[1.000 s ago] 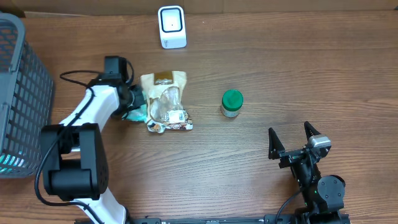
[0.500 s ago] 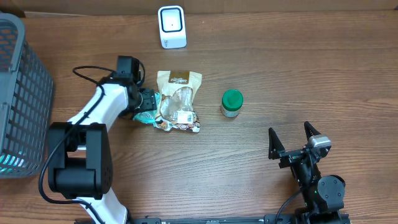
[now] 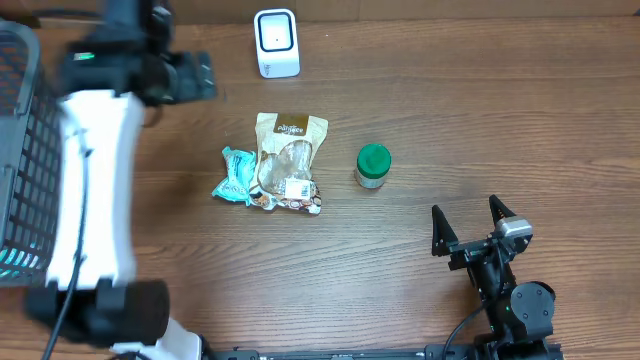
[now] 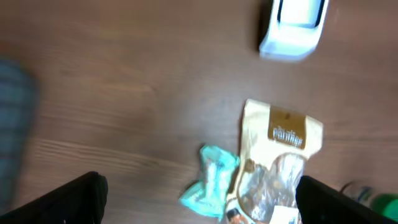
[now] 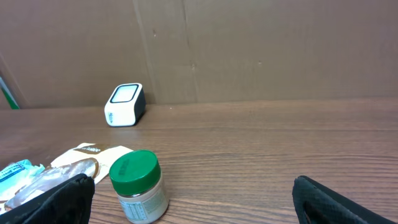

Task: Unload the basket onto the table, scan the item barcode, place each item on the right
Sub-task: 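Reach the left gripper into the basket and grasp a green wipes pack, then place the second green wipes pack on the table beside the first, then move the left gripper into the basket and grasp the orange snack pack, then carry the orange snack pack out and drop it left of the wipes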

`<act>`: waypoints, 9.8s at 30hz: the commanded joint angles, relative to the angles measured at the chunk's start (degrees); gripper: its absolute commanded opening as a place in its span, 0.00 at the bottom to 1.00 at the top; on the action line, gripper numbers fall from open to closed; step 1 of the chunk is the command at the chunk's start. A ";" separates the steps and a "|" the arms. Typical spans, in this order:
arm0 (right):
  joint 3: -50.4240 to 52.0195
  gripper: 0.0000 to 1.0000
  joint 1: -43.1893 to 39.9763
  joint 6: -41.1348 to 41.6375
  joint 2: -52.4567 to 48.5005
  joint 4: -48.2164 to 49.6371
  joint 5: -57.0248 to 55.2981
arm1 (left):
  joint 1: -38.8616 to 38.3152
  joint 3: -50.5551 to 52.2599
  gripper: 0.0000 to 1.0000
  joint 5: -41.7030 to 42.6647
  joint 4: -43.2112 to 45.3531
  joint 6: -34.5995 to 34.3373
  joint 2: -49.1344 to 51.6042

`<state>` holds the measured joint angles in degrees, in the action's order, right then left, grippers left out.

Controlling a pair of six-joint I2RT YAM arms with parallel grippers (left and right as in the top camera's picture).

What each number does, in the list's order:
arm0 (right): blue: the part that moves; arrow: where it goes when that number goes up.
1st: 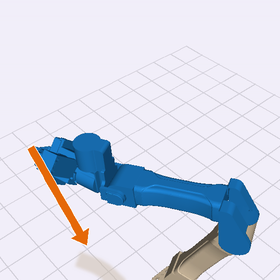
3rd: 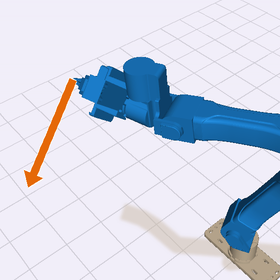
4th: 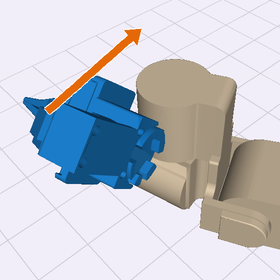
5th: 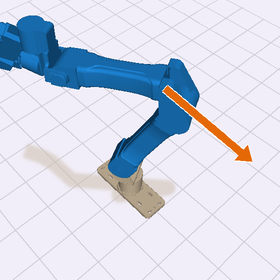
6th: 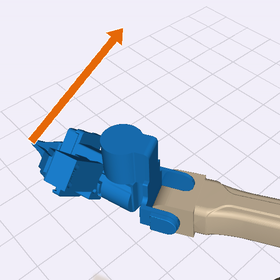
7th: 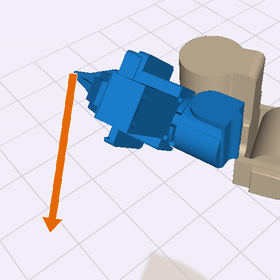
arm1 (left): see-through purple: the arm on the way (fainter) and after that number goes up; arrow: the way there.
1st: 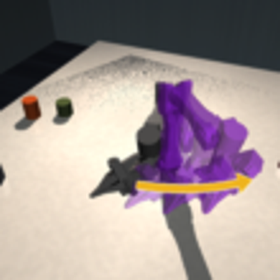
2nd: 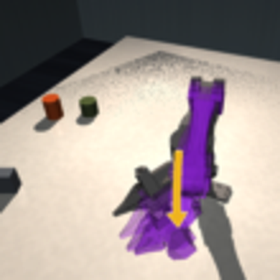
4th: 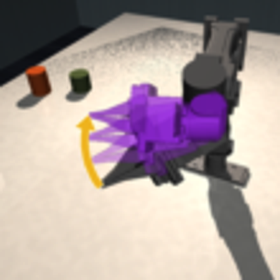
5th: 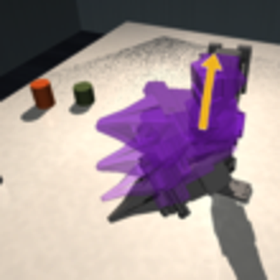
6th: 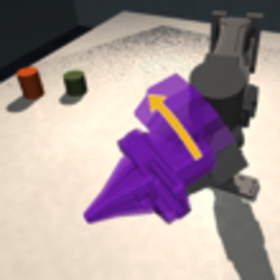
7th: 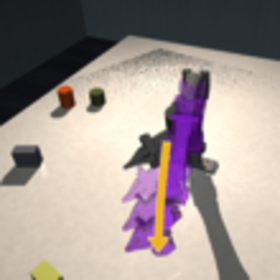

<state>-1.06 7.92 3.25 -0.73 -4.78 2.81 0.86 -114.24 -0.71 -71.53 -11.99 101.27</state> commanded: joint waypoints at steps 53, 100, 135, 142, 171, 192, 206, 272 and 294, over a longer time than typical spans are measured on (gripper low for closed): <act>0.61 1.00 0.09 0.33 0.57 0.17 0.28 | 50.64 27.69 0.76 -16.41 13.57 -13.77 14.69; 0.61 1.00 0.09 0.33 0.57 0.17 0.28 | 10.71 14.03 0.04 0.74 -3.10 -1.20 -20.48; 0.61 1.00 0.09 0.33 0.57 0.17 0.28 | 1.44 32.72 0.43 1.90 17.27 6.60 8.33; 0.61 1.00 0.09 0.33 0.57 0.17 0.28 | 1.36 24.87 0.53 2.27 11.23 7.08 8.09; 0.61 1.00 0.09 0.33 0.57 0.17 0.28 | 36.26 -6.10 1.00 -21.11 -5.97 -5.09 -9.27; 0.61 1.00 0.09 0.33 0.57 0.17 0.28 | 45.59 17.44 0.97 -17.73 17.70 23.28 -0.63; 0.61 1.00 0.09 0.33 0.57 0.17 0.28 | 50.95 21.31 0.91 -17.46 28.55 33.33 10.27; 0.61 1.00 0.09 0.33 0.57 0.17 0.28 | 55.17 36.44 0.04 -2.86 51.10 38.69 18.40; 0.61 1.00 0.09 0.33 0.57 0.17 0.28 | 34.25 15.32 0.04 -1.66 40.76 10.60 -19.89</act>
<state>-1.06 7.92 3.25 -0.73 -4.75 2.79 39.88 -98.39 -5.67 -27.92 3.60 86.32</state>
